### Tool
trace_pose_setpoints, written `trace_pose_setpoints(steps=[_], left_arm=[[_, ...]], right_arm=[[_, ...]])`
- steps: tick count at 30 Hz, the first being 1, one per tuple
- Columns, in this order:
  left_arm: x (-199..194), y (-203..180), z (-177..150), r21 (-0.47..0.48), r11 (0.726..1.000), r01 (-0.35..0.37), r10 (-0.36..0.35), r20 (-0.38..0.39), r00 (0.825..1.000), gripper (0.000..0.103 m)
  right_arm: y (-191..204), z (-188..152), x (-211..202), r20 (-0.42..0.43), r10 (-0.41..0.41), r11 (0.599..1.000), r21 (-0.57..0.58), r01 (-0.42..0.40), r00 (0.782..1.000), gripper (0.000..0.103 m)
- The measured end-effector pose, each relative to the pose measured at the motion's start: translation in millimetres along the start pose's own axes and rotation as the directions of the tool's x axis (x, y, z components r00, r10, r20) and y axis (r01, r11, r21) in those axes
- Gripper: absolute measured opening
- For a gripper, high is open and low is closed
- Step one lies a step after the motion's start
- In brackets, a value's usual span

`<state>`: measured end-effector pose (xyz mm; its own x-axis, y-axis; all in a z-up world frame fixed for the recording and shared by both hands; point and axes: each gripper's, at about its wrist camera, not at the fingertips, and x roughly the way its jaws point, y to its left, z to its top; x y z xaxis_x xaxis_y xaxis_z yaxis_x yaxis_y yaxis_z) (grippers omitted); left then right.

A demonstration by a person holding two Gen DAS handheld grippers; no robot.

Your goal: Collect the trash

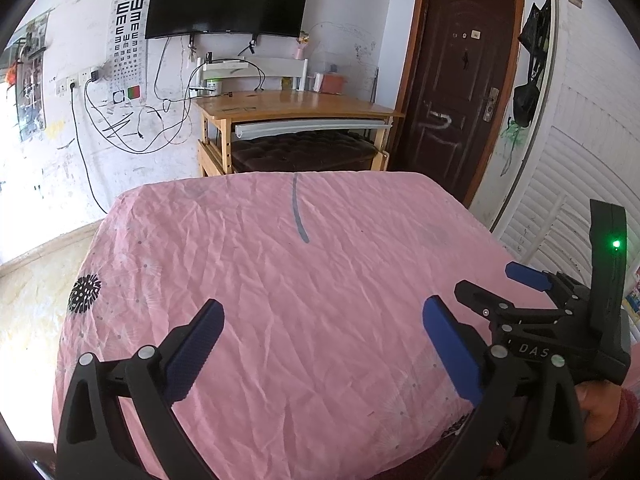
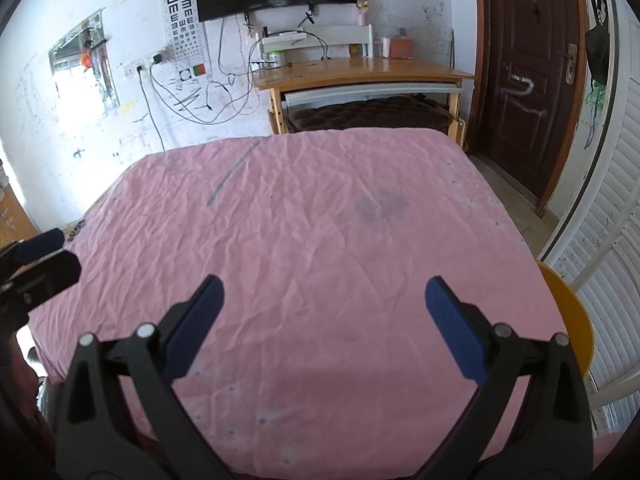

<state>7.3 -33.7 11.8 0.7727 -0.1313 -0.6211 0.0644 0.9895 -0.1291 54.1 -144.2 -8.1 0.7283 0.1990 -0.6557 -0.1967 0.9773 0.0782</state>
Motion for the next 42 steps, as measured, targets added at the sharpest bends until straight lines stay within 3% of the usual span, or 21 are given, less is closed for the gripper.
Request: trace_pose_setpoints(steps=[24,26,33,42], left_arm=[[15,-15,-5,0.045,0.999,0.025,-0.022,-0.057,0.998,0.096],[16,-17,-6,0.048,0.997,0.057,-0.054,-0.055,0.997,0.096],[15,-26,-9,0.078,0.996,0.034,-0.033,-0.017,0.999,0.096],[17,-9,1,0.029,0.998,0.055,-0.054,-0.039,0.998,0.096]], right_arm=[[-2,-1,0,-0.001,0.005,1.0,-0.006,-0.005,1.0,0.097],[-2,-2,-1,0.0,0.006,1.0,-0.005,-0.006,1.0,0.097],[-2,-1,-1,0.001,0.007,1.0,-0.004,-0.007,1.0,0.097],[-7,6,0,0.001,0.004,1.0,0.001,-0.004,1.0,0.097]])
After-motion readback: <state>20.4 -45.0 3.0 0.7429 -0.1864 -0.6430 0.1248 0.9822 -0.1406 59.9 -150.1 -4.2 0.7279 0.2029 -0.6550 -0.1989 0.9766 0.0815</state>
